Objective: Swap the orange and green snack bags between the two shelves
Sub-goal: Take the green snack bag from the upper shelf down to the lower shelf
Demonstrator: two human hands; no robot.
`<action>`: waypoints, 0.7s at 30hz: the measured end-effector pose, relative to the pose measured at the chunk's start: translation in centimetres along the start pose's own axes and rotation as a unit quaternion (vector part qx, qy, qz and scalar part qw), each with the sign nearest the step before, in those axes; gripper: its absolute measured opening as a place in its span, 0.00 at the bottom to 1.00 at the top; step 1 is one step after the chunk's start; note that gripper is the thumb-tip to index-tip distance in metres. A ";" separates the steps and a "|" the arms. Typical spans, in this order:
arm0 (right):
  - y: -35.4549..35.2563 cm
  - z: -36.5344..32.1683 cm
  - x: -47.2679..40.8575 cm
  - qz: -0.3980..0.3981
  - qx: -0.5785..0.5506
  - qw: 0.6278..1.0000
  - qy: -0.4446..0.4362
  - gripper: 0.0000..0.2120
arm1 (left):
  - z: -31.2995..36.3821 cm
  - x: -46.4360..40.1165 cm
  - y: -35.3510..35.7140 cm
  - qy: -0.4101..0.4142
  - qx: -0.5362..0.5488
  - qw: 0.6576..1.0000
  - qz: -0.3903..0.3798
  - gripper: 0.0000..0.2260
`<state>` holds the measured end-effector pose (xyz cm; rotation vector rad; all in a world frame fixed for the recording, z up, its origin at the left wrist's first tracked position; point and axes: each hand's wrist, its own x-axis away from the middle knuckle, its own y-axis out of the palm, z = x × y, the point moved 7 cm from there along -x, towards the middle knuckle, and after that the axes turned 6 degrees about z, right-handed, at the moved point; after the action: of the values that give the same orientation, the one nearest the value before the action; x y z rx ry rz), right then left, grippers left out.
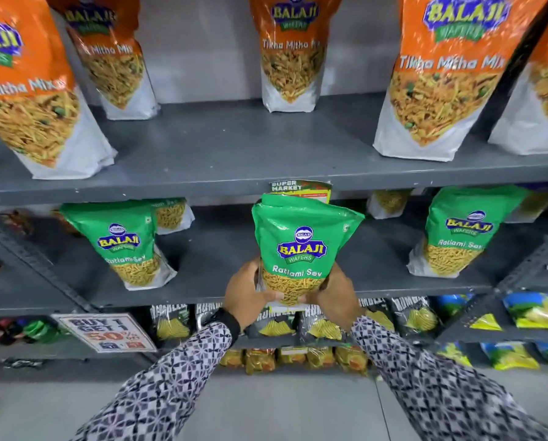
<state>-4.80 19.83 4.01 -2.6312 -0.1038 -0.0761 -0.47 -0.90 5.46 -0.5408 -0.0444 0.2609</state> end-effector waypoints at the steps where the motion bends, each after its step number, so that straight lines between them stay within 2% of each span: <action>1: 0.4 0.5 -0.7 -0.002 0.004 1.000 0.007 0.36 | -0.5 -0.6 0.5 -0.009 -0.010 1.000 -0.001 0.31; 13: 3.3 2.9 -8.6 0.008 0.051 0.999 0.011 0.24 | -4.1 -7.7 3.9 -0.071 -0.011 0.997 -0.008 0.34; 17: 3.8 3.2 -9.0 0.002 0.040 0.999 0.002 0.26 | -5.0 -8.2 4.6 -0.089 0.004 0.996 -0.022 0.38; 21: 3.0 2.6 -7.8 0.003 0.035 0.999 -0.004 0.35 | -5.2 -7.6 4.2 -0.109 -0.022 0.994 -0.019 0.36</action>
<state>-12.24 18.03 -0.25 -2.5610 -0.0992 -0.0593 -8.26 -2.00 -0.92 -0.5540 -0.2721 0.2809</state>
